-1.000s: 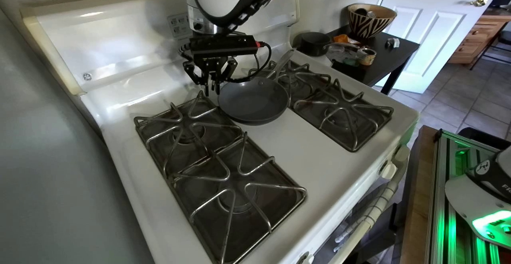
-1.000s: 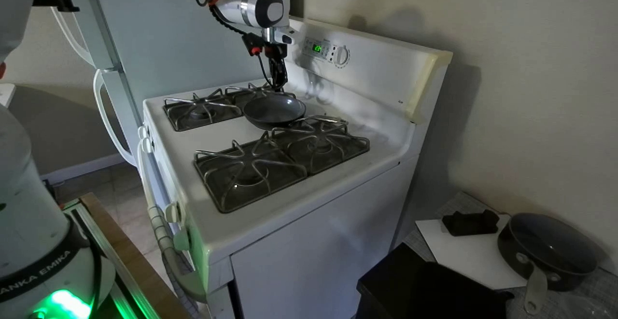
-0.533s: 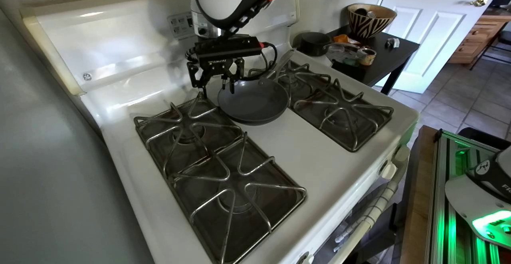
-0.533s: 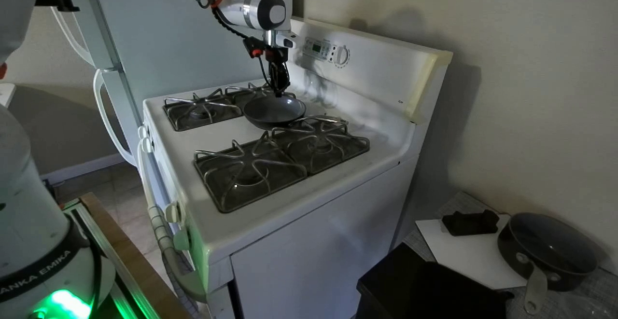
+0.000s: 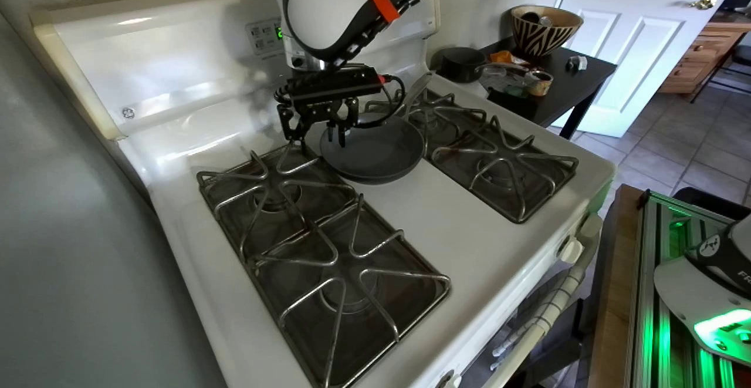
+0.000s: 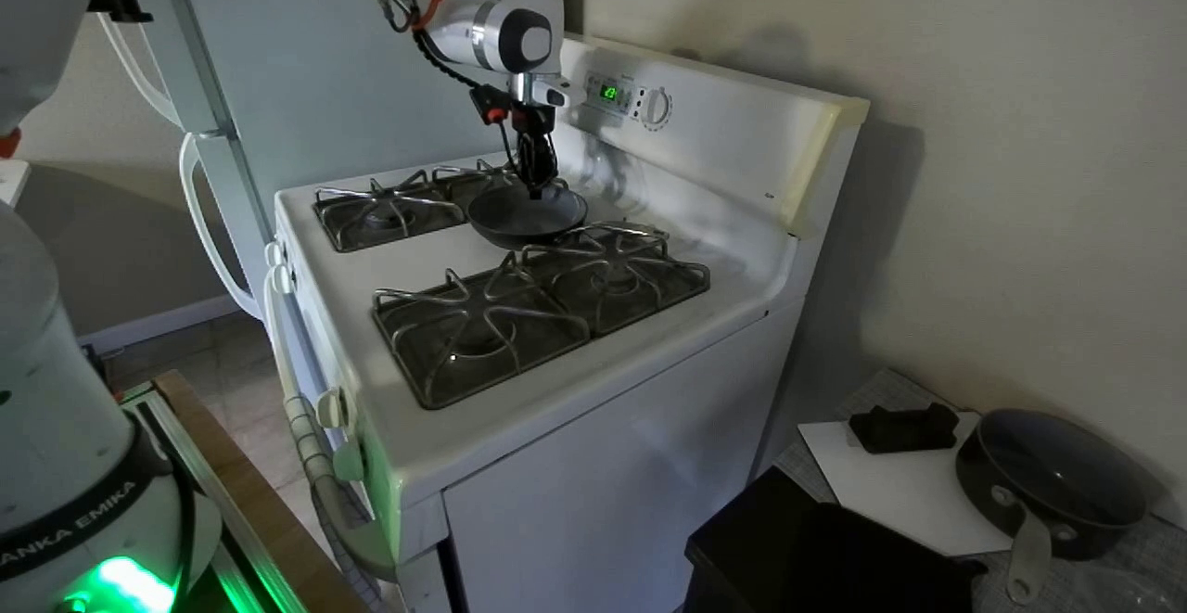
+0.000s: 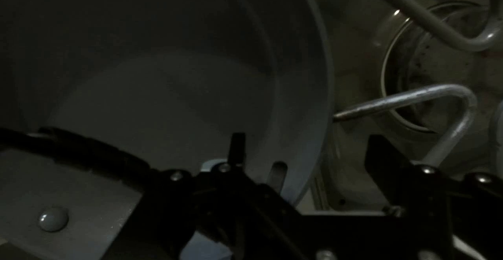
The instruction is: Move the pan to the left
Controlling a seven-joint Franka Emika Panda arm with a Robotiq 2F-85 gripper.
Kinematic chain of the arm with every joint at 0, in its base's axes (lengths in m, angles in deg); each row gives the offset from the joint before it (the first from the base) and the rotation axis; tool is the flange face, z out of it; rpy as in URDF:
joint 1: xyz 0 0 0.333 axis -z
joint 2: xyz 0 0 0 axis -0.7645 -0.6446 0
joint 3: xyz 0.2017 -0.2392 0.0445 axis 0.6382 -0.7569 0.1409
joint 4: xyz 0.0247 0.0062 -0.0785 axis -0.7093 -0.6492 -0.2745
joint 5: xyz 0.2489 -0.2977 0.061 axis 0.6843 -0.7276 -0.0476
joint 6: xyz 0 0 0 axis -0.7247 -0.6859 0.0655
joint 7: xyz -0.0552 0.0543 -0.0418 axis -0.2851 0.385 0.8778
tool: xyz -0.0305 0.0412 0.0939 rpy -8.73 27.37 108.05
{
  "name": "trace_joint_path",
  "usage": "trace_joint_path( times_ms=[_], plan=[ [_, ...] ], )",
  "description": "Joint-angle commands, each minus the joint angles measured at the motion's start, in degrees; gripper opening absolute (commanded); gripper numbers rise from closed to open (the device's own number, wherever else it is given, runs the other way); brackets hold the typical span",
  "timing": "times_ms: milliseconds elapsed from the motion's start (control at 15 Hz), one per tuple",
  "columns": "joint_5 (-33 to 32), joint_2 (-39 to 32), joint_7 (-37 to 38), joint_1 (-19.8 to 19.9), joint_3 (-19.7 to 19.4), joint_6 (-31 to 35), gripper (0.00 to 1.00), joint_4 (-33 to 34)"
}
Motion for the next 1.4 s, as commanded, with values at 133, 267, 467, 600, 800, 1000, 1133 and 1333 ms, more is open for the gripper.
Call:
trace_joint_path(
  times_ms=[133, 267, 467, 600, 800, 1000, 1133, 1333],
  plan=[
    [-0.21, -1.89, 0.09, -0.3, -0.48, -1.99, 0.29, 2.48],
    [-0.58, -2.14, 0.3, -0.46, -0.73, -2.38, 0.14, 2.72],
    [-0.71, -2.47, 0.42, -0.52, -0.81, -3.23, 0.0, 3.39],
    [-0.66, -2.63, 0.69, -0.59, -0.72, -4.38, 0.02, 4.09],
    [-0.28, -2.41, 1.02, -0.41, -0.42, -5.73, 0.01, 4.93],
    [0.39, -2.1, 0.93, -0.15, -0.03, -6.73, 0.01, 5.59],
    [0.8, -2.39, 1.58, -0.13, 0.24, -7.65, 0.0, 6.86],
    [0.92, -2.89, 2.41, -0.41, 0.44, -8.44, 0.01, 8.68]
  ],
)
